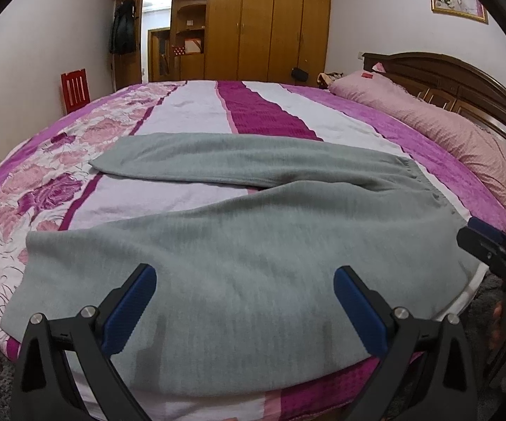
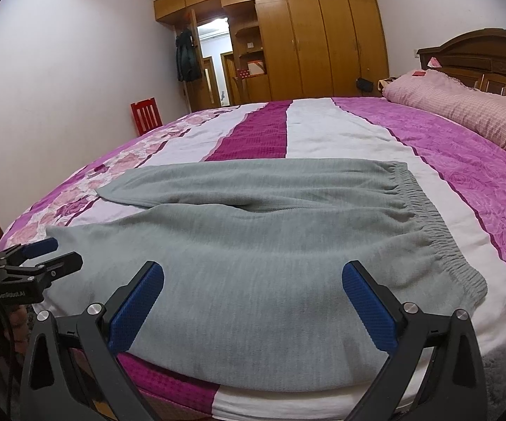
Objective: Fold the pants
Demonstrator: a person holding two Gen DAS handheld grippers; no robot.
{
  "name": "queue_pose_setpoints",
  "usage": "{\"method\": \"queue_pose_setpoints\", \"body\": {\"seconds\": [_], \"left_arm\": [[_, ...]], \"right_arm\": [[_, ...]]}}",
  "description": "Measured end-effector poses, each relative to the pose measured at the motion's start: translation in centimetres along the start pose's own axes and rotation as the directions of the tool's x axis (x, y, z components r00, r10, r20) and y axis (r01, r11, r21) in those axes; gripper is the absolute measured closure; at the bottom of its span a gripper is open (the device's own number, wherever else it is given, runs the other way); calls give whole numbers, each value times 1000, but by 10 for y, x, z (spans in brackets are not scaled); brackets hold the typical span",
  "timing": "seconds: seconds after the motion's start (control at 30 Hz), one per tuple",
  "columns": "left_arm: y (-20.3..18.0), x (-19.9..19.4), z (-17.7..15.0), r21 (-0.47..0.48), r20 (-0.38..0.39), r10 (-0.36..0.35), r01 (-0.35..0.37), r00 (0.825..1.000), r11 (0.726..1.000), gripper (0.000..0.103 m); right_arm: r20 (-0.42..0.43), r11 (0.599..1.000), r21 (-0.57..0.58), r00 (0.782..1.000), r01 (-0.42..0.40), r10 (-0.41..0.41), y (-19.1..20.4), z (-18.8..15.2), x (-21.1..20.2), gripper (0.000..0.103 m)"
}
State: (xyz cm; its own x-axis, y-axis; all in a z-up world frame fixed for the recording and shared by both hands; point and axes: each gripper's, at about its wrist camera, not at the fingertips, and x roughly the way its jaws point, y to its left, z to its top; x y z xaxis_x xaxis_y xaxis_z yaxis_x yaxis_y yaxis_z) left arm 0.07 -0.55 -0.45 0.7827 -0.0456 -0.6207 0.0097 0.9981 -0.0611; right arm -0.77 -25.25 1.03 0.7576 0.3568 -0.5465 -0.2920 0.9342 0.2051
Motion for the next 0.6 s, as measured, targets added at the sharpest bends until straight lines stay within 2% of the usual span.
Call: {"method": "queue_pose_setpoints", "body": {"seconds": [0.6], "left_arm": [[-1, 3, -2, 7, -6, 0, 0, 1000, 1000, 0]], "right_arm": [[-22, 1000, -28, 1000, -5, 4, 7, -3, 8, 0]]}}
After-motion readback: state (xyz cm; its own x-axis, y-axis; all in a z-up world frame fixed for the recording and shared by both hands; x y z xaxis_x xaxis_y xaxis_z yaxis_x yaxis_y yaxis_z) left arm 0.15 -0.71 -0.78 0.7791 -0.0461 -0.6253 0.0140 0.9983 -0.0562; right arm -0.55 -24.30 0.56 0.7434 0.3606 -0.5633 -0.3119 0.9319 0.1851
